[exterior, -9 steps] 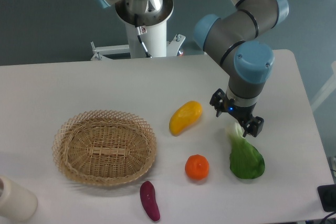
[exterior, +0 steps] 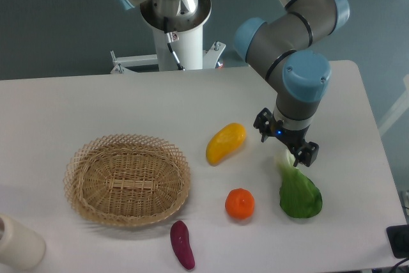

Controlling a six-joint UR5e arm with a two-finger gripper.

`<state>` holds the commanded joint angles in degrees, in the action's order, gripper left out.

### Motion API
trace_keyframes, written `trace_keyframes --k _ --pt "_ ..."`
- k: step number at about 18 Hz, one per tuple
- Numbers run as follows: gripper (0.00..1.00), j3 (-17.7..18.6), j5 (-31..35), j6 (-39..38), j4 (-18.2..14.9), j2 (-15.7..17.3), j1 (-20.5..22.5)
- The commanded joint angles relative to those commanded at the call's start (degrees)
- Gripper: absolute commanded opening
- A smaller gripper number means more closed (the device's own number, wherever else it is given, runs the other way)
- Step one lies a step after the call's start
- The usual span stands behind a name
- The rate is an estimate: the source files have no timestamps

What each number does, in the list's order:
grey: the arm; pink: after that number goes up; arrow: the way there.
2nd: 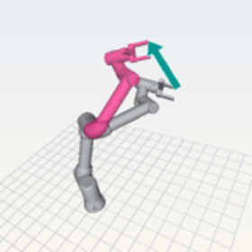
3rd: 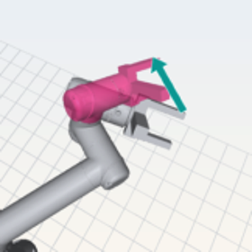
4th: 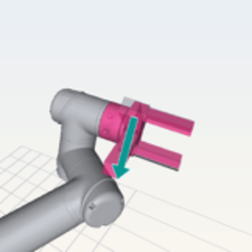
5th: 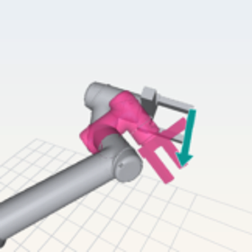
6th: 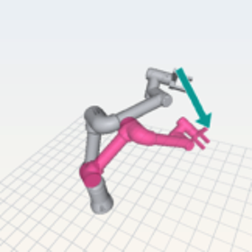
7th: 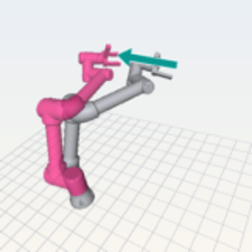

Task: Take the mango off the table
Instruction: 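Move the gripper from above the bok choy over the yellow mango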

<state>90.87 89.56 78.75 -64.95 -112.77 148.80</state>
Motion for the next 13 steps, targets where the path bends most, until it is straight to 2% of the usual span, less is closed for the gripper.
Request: trace_keyframes --k 6,10,13 --pt "1.0 3.2 0.1 -0.3 1.8 0.6 -0.2" --pt "1.0 10.3 0.3 0.2 8.8 3.2 -0.3" --pt "1.0 11.6 0.3 0.2 8.5 4.1 -1.0"
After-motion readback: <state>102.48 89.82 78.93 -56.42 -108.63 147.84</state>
